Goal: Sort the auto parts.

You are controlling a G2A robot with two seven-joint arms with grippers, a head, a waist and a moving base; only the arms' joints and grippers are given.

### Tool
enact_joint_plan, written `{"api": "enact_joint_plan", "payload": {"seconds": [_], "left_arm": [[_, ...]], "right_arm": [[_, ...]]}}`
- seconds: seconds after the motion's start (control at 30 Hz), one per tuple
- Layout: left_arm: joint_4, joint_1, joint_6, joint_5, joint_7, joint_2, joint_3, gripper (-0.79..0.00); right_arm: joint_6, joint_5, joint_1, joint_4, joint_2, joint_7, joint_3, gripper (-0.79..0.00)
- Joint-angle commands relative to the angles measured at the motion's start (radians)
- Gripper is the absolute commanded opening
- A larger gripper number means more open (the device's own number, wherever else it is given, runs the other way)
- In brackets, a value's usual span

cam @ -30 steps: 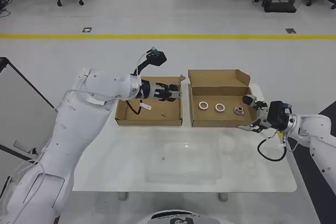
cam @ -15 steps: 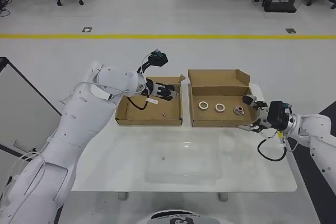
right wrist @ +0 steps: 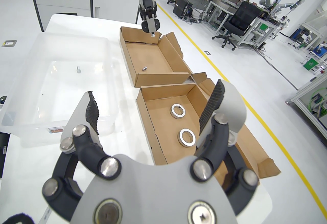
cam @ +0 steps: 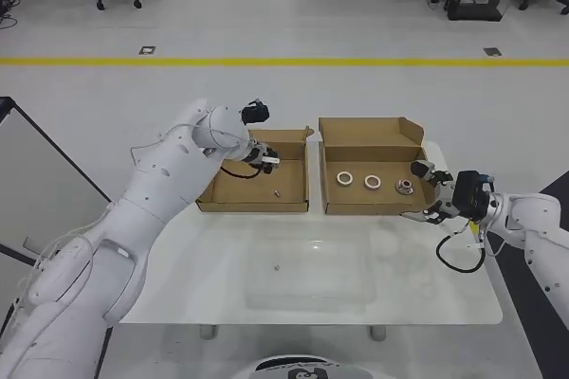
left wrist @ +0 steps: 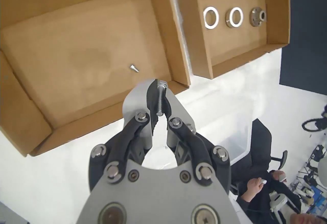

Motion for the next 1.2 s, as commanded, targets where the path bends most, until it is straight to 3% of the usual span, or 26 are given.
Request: {"api": "enact_joint_plan", "payload": {"seconds": [0.0,0.2,0.53,0.63,0.9,1.17], "left_arm": [[0.099,-0.031,0.017,-0.017,0.009,-0.031,0.034,-0.785],[0.313,-0.100,0.058,-0.076,0.032,-0.117,0.090,-0.785],[0.320,-0.103,0.057,-0.074,0.035,-0.121,0.094,-0.785],[0.317,-0.070,0.066,-0.052,0.061,-0.125,0.107,-0.785],[0.370,-0.044,0.121,-0.017,0.116,-0.176,0.154,-0.785],[0.485,-0.062,0.139,-0.022,0.170,-0.235,0.169,-0.785]], "right_arm": [[0.000,0.000,0.000,0.000,0.000,-0.001,0.000,0.000],[0.000,0.000,0.000,0.000,0.000,-0.001,0.000,0.000],[0.000,0.000,0.000,0.000,0.000,-0.001,0.000,0.000],[0.000,0.000,0.000,0.000,0.000,-0.001,0.000,0.000],[0.000,0.000,0.000,0.000,0.000,-0.001,0.000,0.000],[0.000,0.000,0.000,0.000,0.000,-0.001,0.000,0.000]]}}
